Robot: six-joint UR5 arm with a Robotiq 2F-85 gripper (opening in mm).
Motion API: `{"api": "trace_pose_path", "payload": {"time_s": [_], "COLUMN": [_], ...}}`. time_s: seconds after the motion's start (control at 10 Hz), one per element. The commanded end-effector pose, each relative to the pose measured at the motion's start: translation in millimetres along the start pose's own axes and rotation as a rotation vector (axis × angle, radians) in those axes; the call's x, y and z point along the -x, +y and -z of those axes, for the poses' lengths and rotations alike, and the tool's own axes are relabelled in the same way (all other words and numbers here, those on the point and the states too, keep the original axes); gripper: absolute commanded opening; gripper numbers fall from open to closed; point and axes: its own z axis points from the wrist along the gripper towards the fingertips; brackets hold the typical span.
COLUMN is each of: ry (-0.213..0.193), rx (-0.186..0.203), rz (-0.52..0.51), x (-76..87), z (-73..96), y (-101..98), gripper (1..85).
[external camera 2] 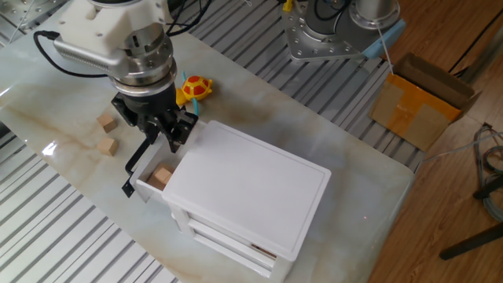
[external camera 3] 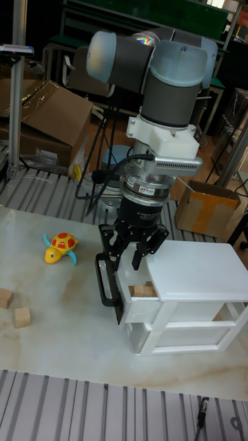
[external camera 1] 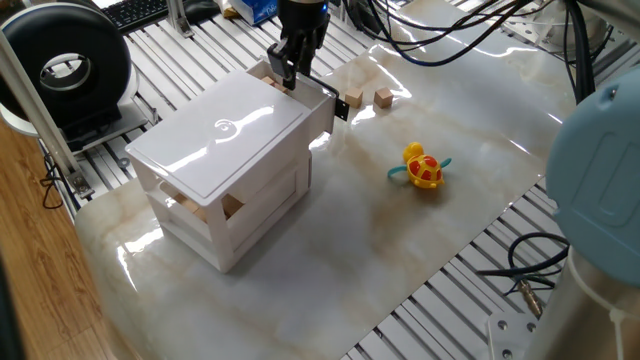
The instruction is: Take something out of a drawer
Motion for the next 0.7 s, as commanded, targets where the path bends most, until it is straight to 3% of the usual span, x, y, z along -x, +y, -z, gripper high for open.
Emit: {"api": "trace_pose_path", "payload": {"time_s": [0.0,0.1,0.3,0.6], "ry": [-0.008,0.001,0.002,-0.001], "rx": [-0.042,-0.06,-0.042,-0.049], "rz": [0.058,0.074,0.06,0.048], "x": [2.1,0.3,-0.4,0.3], "z": [1.6,1.8,1.6,1.7], "y": [-11.1,-15.9,-11.2,-13.0], "gripper": [44.0,43.7,43.7,43.0]}}
